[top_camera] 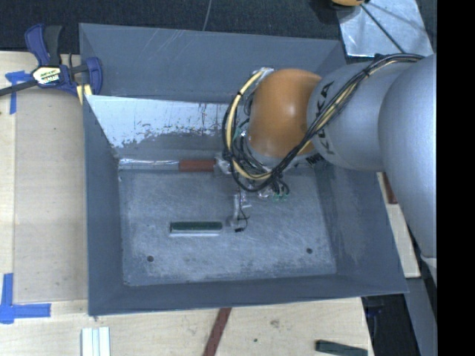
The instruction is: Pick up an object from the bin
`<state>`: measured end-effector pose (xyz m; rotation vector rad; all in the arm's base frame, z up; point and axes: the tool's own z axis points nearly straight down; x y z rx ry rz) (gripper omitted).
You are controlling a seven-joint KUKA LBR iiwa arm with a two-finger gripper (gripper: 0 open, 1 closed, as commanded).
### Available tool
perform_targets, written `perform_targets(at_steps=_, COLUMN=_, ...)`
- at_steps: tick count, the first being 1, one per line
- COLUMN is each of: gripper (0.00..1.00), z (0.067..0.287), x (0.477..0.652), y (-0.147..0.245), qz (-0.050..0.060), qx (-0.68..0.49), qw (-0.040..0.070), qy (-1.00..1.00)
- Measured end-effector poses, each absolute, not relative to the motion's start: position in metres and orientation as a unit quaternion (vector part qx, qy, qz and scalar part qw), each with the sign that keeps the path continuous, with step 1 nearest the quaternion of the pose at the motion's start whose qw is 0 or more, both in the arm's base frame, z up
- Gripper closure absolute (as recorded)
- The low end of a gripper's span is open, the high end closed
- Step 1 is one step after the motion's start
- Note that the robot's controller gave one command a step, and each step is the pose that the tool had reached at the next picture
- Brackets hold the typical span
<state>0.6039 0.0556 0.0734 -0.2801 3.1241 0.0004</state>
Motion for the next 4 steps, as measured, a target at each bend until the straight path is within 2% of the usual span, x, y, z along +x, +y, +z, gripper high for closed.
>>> perform_targets(at_steps=1, gripper=0.0, z=0.073, x=0.604, y=0.056, qz=0.0, qx=-0.089, qw=0.002, qy=0.996)
perform_targets(at_steps=2, gripper=0.0, z=0.072, x=0.591, y=0.069, qz=-0.001, qx=-0.15, qw=0.003, qy=0.989)
perform_targets(at_steps=3, gripper=1.0, z=0.071, x=0.546, y=0.125, qz=0.001, qx=-0.28, qw=0.002, qy=0.96)
perform_targets(at_steps=4, gripper=1.0, z=0.071, x=0.546, y=0.125, qz=0.001, qx=-0.28, qw=0.002, qy=0.96)
